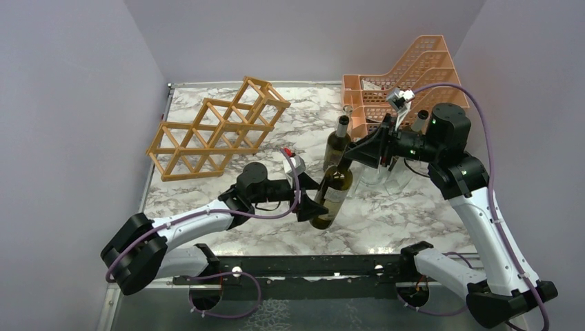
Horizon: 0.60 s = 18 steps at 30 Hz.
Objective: Put the wine bottle on the wine rack
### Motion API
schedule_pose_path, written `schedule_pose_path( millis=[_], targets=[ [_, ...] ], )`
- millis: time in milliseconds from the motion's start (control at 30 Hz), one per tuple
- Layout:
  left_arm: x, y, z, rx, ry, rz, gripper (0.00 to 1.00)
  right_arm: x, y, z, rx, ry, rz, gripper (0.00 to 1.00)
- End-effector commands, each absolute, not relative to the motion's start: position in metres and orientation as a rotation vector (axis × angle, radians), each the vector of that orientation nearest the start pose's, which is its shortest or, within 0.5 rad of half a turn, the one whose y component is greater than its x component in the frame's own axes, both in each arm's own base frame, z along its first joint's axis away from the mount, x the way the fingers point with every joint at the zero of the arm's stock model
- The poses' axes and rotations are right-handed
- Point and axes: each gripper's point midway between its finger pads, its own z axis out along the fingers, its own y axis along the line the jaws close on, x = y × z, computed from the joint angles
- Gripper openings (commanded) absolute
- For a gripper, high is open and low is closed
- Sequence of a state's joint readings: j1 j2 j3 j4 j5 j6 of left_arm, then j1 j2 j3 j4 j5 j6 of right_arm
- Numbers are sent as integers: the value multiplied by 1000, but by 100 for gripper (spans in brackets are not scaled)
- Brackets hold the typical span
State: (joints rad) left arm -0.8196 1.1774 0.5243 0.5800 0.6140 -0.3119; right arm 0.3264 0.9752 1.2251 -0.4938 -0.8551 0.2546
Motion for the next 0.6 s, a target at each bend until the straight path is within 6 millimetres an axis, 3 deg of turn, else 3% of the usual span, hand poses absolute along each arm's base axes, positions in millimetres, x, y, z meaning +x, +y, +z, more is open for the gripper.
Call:
schedule_pose_path(
  millis=[0, 300, 567],
  targets=[
    [154, -356, 234, 955, 1424, -1413, 99, 185, 224, 402, -749, 1627, 1283, 1],
    [143, -377, 249, 908, 1393, -1515, 99, 189, 226, 401, -721, 1625, 1299, 1],
    [134, -378, 267, 900, 1333, -1551, 99, 189, 226, 403, -706, 1608, 1308, 1]
  ],
)
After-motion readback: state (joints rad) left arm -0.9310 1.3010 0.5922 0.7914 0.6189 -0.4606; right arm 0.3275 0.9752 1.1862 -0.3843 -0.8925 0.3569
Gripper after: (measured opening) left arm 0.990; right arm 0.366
